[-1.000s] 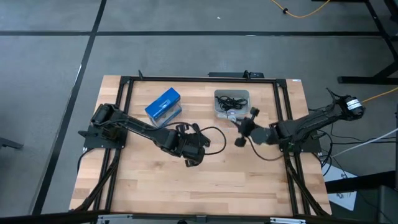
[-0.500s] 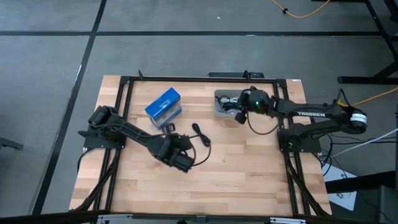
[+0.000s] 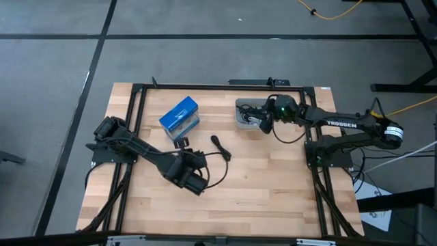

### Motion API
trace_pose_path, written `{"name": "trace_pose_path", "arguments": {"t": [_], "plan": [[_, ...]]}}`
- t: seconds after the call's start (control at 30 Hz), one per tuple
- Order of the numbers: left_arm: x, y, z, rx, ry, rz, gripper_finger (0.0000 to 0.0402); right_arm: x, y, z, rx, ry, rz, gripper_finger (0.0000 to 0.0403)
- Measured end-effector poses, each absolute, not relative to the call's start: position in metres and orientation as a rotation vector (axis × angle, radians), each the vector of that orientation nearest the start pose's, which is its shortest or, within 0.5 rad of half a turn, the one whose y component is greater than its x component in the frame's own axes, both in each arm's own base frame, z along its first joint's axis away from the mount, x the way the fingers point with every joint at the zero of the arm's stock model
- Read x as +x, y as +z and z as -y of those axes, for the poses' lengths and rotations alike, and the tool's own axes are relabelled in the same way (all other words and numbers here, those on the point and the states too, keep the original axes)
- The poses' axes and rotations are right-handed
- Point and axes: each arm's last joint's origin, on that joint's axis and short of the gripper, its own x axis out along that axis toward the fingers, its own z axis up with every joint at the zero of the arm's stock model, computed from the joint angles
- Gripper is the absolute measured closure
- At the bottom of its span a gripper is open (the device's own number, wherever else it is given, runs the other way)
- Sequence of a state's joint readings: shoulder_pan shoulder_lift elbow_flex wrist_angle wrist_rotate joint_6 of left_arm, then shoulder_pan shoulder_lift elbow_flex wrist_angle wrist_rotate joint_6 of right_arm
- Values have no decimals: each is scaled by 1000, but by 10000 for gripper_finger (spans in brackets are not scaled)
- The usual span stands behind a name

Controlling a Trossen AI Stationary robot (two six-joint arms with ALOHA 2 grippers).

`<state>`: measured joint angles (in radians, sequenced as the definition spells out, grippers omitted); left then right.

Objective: Pick and place USB-C Cables
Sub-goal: Put the black charger cable into the gray bin

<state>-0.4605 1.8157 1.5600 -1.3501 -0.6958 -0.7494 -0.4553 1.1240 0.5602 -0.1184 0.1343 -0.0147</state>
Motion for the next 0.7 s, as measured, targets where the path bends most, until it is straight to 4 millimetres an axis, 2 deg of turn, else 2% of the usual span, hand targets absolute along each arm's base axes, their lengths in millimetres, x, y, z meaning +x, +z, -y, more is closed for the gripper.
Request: {"name": "trace_pose_path", "arguments": {"t": [0.1, 0.17, 0.33, 0.5, 0.7], "plan": [[295, 274, 129, 220, 688, -1149, 331, 200, 204, 97, 155, -505, -623, 160], [287, 281, 129, 195, 717, -1135, 331, 207, 210, 92, 219, -398, -538, 161], [275, 294, 137, 156, 736, -1025, 331, 224, 219, 62, 268, -145, -429, 175], [272, 295, 145, 166, 734, -974, 331, 239, 207, 27, 203, -156, -481, 183], [273, 295, 146, 159, 730, -959, 331, 264, 181, -3, 170, -158, -485, 183]]}}
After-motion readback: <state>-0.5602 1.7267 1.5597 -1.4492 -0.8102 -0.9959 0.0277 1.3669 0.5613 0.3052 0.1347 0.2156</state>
